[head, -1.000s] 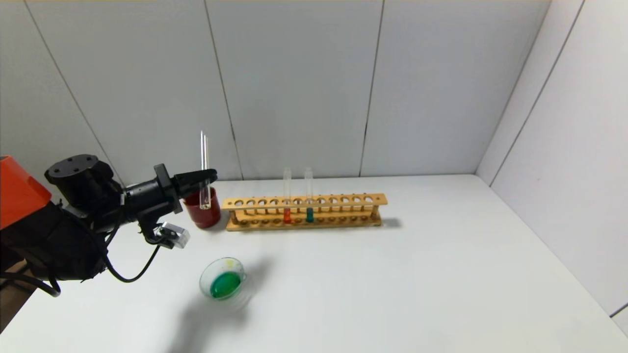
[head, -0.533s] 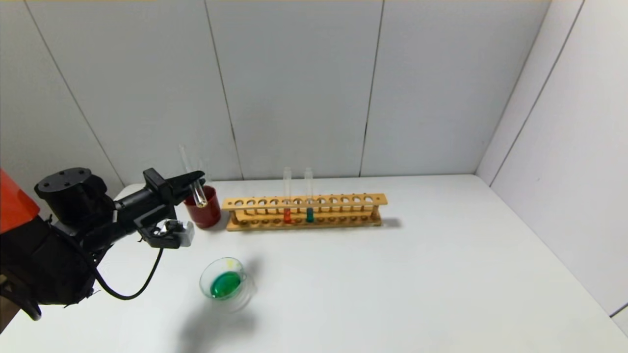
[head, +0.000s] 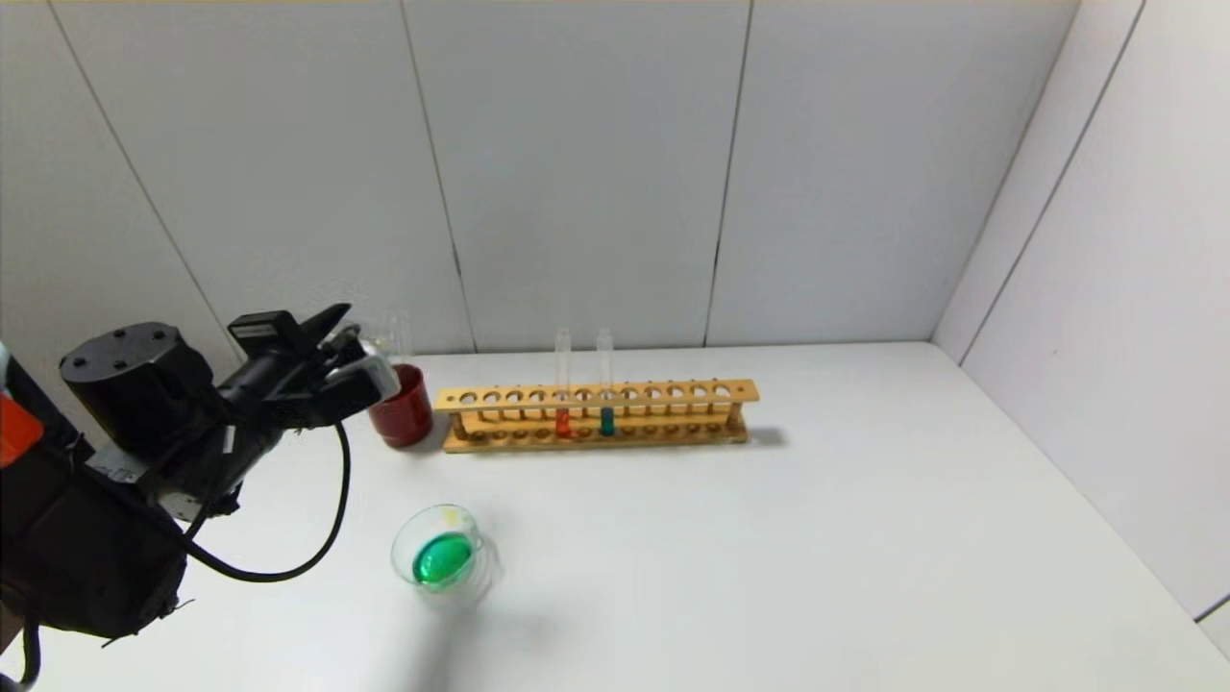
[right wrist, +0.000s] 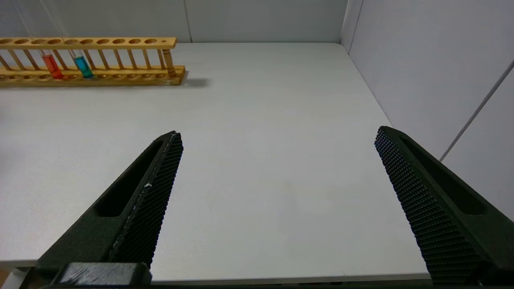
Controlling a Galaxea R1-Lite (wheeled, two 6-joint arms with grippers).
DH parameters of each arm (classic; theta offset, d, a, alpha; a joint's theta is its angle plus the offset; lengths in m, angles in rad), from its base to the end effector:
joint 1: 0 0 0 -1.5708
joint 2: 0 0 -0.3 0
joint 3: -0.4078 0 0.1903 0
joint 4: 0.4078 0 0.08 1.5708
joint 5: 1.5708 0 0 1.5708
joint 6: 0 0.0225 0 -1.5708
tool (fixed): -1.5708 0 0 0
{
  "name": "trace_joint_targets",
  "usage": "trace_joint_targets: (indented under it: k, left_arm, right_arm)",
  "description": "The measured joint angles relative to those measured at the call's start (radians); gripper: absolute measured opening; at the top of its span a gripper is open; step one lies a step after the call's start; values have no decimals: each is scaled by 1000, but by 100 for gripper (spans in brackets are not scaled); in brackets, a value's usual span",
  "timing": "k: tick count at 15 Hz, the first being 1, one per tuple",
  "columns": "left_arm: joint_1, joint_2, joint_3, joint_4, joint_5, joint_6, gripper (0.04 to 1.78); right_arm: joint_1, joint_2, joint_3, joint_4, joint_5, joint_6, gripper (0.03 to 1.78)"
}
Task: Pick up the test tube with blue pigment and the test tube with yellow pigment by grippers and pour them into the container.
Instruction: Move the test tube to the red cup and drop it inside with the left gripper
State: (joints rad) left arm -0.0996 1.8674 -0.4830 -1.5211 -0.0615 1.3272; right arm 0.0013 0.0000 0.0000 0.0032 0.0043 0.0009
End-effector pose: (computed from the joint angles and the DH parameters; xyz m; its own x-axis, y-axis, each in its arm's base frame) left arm 0.2941 -0.0308 0.1432 0.9778 -0.1595 0.1360 -0.0930 0.2512 0.9634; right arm -0.0228 0.0001 0.0751 1.0000 0.0056 -0.0032 -0.0056 1.0000 0.0009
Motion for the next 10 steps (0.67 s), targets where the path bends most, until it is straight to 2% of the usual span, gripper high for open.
trace_joint_targets:
  k: [3,5,7,10]
  left_arm:
    - [-161,-30,-31,3,329,-219,31]
    - [-229,-38,-126,50,539,-391,31]
    - [-251,-42,-208,147,636,-591,31]
    - [-224,-55,-319,333,651,-902,31]
  right_arm:
    - [0,0,0,0,0,0,175]
    - [0,0,0,0,0,0,175]
    - [0,0,0,0,0,0,175]
    - [0,0,0,0,0,0,175]
